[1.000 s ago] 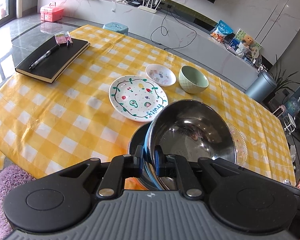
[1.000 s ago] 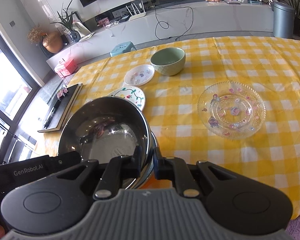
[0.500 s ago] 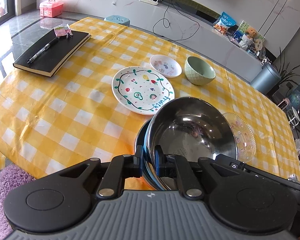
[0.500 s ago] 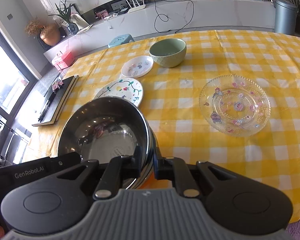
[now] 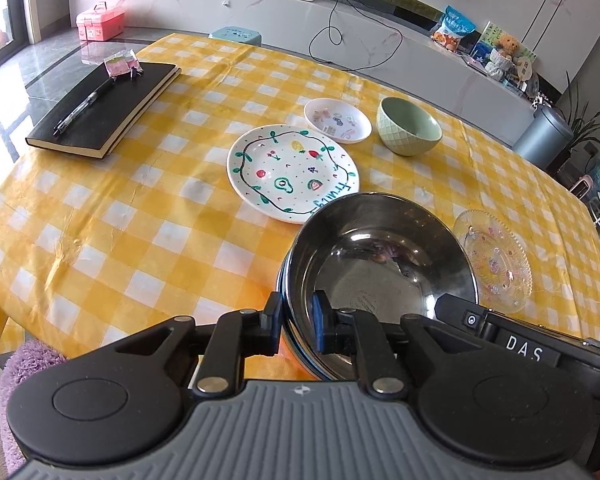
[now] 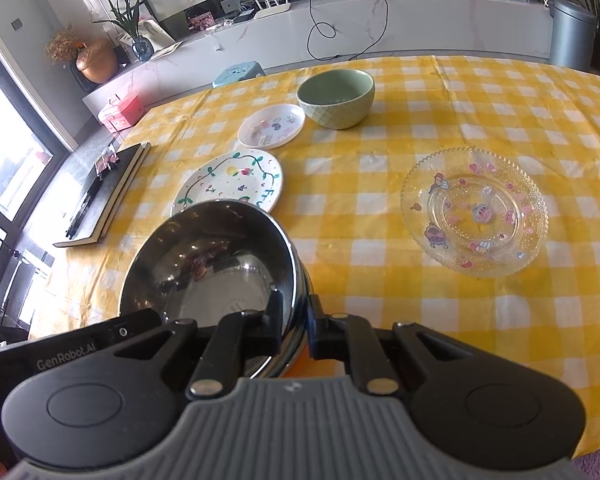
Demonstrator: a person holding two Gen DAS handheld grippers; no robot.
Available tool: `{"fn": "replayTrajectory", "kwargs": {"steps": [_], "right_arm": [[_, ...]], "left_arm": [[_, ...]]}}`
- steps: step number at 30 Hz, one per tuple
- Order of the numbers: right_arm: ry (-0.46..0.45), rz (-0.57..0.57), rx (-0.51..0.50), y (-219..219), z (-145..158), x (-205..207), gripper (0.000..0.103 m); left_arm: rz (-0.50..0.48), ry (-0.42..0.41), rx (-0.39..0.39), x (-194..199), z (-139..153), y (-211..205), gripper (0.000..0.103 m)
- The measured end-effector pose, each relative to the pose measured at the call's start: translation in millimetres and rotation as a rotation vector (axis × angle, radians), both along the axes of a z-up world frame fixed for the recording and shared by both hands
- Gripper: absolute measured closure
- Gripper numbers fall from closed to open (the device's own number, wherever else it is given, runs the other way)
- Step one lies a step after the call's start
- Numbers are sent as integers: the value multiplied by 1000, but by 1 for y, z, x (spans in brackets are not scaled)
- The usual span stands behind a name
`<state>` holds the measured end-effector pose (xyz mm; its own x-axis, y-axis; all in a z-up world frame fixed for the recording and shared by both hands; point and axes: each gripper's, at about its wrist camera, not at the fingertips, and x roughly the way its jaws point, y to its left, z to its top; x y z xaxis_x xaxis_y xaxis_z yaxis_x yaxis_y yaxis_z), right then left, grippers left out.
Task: Organize plates and bowls
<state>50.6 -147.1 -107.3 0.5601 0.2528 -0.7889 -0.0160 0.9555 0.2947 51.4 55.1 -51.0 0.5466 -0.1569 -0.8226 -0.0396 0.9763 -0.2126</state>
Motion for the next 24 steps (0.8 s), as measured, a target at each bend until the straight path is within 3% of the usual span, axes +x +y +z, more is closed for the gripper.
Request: {"fn": "replayTrajectory", "kwargs": {"steps": [8,14,18,24], "right_arm": [[-18,15,-17,2,0,0,91],[-50,17,-7,-2,6,-4,81],[-81,8,-4,-7,13,-5,81],[-101,3,10,-11,14,-5,95]], "left_arm": [[7,-25,-1,1,4,3,84],[12,-42,-15,0,7,5,84],[19,-65,-17,0,11,7,81],[3,-108,4,0,15,7,81]]}}
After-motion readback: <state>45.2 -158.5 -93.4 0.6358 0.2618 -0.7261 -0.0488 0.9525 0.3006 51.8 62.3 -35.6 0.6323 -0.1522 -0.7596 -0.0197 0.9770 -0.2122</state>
